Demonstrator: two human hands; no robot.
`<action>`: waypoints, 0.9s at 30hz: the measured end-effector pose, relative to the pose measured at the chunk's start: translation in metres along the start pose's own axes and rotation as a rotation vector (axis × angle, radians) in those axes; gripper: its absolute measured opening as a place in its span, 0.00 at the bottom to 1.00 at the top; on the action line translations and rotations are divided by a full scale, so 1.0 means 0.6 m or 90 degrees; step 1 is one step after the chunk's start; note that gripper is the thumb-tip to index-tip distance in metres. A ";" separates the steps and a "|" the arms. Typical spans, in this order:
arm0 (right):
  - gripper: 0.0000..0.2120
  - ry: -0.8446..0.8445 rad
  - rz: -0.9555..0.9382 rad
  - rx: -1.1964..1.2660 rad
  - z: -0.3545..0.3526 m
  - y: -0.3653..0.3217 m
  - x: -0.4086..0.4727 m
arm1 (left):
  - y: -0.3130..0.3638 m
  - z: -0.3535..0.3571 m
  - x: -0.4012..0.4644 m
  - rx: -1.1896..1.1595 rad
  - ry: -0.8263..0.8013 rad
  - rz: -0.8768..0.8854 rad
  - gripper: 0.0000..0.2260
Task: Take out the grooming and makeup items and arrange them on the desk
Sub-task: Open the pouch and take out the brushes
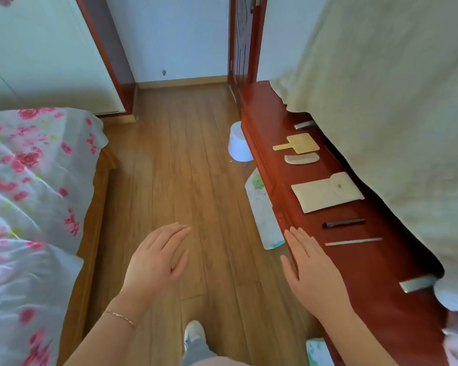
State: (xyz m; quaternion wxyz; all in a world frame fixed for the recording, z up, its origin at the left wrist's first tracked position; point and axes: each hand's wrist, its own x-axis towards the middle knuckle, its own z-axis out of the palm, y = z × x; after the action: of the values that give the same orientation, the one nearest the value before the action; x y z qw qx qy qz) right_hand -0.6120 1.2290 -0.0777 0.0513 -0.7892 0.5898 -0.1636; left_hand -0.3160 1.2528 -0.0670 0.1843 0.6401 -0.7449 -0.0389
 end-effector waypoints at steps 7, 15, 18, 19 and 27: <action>0.24 0.010 0.016 -0.017 0.042 -0.053 0.132 | -0.144 -0.022 0.086 0.003 -0.017 -0.038 0.21; 0.25 0.002 0.117 0.000 0.060 -0.044 0.226 | -0.203 0.000 0.197 -0.026 -0.043 -0.022 0.21; 0.24 -0.006 0.160 0.019 0.067 -0.016 0.275 | -0.203 0.018 0.273 -0.028 -0.051 0.031 0.22; 0.23 -0.001 0.167 0.019 0.073 -0.004 0.296 | -0.205 0.025 0.306 -0.029 -0.053 0.044 0.20; 0.21 0.099 0.226 -0.003 0.084 0.087 0.489 | -0.183 0.091 0.601 -0.059 -0.061 0.209 0.17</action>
State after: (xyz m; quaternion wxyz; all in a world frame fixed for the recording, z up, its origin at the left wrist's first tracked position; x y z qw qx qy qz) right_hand -0.5702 0.9299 -0.0812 0.0318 -0.6579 0.7222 -0.2111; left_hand -0.2712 0.8747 -0.0689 0.1815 0.4977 -0.8450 -0.0730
